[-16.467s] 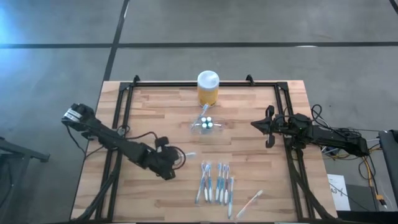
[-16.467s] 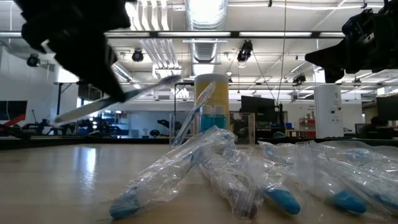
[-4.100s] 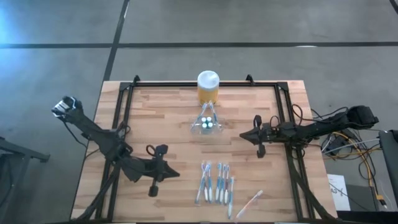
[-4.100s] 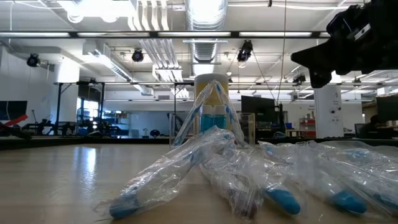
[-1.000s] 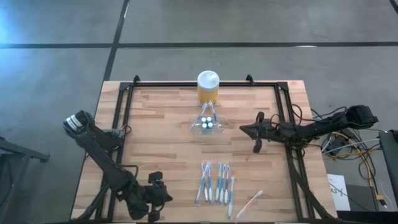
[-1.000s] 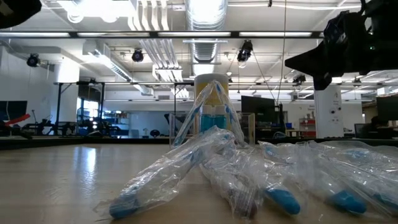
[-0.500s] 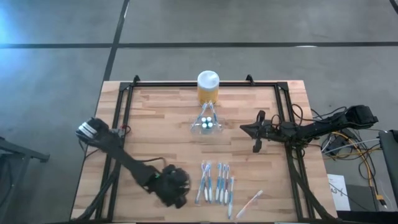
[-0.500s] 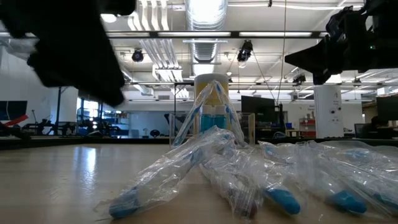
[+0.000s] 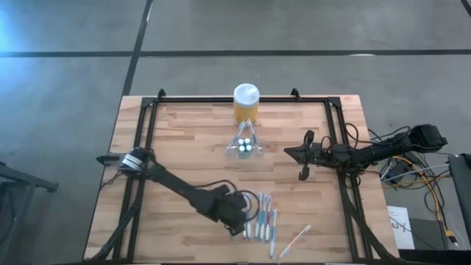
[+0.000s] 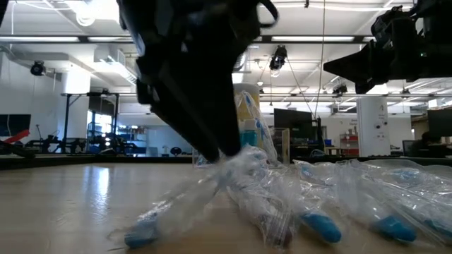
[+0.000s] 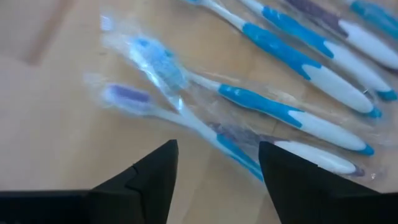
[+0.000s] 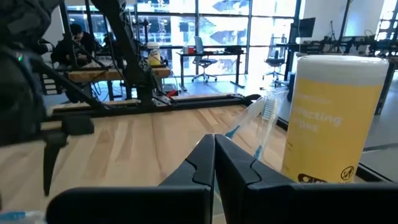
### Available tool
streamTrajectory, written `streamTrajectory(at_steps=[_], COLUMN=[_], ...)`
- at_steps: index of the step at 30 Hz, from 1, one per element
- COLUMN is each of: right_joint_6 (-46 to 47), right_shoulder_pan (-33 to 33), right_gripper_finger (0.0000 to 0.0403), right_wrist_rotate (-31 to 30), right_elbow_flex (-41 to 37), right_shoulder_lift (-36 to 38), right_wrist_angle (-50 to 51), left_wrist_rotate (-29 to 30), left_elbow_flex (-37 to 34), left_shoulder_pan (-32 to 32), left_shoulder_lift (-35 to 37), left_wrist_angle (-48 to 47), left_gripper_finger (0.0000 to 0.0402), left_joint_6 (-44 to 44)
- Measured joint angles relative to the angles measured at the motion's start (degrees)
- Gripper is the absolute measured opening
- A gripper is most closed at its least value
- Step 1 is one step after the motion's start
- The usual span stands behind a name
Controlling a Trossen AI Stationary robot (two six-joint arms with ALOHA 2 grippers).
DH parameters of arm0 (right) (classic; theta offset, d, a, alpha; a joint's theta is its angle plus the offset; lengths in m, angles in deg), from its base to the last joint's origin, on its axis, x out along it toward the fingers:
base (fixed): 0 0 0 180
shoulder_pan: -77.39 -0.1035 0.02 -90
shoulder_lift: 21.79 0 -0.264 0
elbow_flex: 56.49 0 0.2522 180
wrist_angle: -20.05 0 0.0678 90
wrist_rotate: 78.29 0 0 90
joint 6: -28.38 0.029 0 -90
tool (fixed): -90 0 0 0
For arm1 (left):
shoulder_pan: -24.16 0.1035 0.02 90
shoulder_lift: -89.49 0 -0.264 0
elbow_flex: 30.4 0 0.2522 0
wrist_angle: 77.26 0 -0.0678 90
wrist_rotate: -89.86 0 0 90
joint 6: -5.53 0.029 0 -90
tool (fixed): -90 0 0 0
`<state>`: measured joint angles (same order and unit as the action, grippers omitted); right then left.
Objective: Pick & Place toothbrushing station
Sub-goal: Put the blue toothbrush into the left of the transparent organizer
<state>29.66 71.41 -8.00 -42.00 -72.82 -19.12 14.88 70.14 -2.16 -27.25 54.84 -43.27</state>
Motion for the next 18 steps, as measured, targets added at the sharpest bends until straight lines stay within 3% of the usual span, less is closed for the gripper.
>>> streamTrajectory(at_steps=[4,11,15,18], right_joint_6=[0.5,1.6,1.7,1.7], right_shoulder_pan=[0.0,0.0,0.0,0.0], right_gripper_finger=[0.0008,0.0008,0.0008,0.0008], right_wrist_rotate=[0.0,0.1,0.2,0.2], right_elbow_flex=[0.0,0.0,0.0,0.0], right_shoulder_lift=[0.0,0.0,0.0,0.0], right_wrist_angle=[0.3,0.4,0.4,0.4], left_wrist_rotate=[-2.6,-2.2,-2.1,-2.0], left_elbow_flex=[3.4,5.0,4.8,4.8], left_shoulder_pan=[0.3,0.5,0.3,0.0], left_shoulder_lift=[-4.0,-6.2,-5.1,-3.1], left_wrist_angle=[-0.8,-4.7,-6.4,-6.4], left_gripper_finger=[0.0232,0.0225,0.0193,0.0147], left_joint_6=[1.8,2.0,3.4,5.0])
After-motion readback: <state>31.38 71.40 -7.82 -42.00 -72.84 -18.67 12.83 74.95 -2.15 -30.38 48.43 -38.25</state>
